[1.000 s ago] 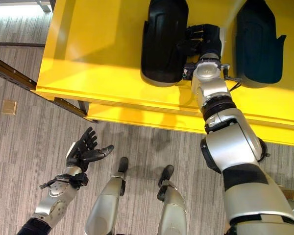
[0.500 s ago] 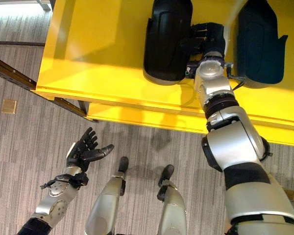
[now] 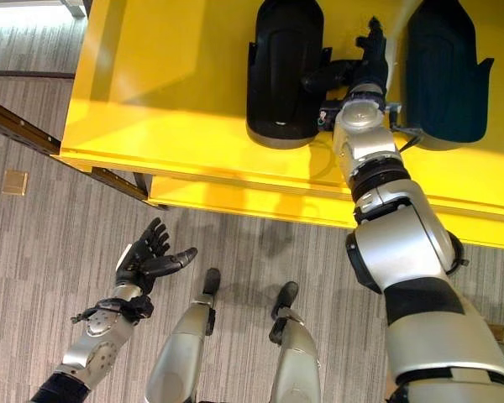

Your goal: Move parts from the plastic box to the shelf.

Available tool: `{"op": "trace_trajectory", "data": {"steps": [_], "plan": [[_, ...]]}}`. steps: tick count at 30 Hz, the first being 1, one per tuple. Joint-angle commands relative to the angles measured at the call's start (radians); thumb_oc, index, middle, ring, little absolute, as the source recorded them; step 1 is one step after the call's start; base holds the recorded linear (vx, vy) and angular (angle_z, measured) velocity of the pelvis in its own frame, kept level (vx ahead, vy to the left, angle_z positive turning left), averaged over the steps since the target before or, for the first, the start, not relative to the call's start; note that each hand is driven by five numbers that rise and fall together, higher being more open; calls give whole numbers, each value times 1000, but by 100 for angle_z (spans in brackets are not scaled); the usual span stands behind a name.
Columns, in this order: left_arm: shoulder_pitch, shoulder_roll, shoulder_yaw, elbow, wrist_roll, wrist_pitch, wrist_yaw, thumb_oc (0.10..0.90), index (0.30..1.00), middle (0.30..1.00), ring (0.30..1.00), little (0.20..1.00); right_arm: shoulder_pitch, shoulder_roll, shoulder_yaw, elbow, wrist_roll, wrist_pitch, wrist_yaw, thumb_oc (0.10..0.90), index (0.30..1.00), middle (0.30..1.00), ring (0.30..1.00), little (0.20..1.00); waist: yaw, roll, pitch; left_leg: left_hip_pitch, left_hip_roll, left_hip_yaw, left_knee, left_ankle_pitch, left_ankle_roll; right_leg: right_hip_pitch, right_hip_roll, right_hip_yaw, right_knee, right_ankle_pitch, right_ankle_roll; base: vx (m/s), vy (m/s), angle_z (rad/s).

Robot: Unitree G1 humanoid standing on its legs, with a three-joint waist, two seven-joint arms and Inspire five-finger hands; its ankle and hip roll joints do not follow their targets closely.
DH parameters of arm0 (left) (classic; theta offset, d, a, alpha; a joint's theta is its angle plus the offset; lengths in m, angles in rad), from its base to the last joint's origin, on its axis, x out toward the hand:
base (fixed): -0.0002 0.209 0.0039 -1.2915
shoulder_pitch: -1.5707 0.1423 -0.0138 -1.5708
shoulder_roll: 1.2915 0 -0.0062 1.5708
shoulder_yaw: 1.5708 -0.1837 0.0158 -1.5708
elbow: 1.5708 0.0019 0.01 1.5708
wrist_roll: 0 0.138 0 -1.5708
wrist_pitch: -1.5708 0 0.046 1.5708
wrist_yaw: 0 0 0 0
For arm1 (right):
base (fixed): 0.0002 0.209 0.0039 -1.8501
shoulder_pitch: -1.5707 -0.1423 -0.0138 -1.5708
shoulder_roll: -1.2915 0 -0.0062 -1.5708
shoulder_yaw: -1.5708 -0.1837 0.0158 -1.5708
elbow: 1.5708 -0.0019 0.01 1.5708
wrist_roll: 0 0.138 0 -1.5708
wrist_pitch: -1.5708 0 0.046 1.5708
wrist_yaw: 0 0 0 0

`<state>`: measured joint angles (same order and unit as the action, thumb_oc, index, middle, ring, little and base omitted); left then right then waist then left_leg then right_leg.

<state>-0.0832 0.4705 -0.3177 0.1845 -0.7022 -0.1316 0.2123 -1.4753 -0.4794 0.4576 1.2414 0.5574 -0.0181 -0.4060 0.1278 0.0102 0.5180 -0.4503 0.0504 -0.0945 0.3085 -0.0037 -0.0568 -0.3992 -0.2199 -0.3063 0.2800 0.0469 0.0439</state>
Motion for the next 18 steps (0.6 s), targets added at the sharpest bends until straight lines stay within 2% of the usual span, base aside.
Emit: {"op": "trace_trajectory", "data": {"steps": [1, 18], "plan": [[8, 60, -16, -104, -8, -94, 5, 900, 1000, 1000, 1000, 1000, -122, -47, 56, -54, -39, -76, -46, 900, 1000, 1000, 1000, 1000, -3, -20, -56, 94, 71, 18, -43, -50, -15, -3, -91, 58, 136, -59, 85, 0, 0, 0], [17, 78, 6, -94, -17, -100, 8, 900, 1000, 1000, 1000, 1000, -140, -17, 66, -189, -59, -88, -76, 900, 1000, 1000, 1000, 1000, -18, -46, -84, 118, 74, 18, -50, -51, -17, 22, -84, 63, 117, -47, 85, 0, 0, 0]]}}
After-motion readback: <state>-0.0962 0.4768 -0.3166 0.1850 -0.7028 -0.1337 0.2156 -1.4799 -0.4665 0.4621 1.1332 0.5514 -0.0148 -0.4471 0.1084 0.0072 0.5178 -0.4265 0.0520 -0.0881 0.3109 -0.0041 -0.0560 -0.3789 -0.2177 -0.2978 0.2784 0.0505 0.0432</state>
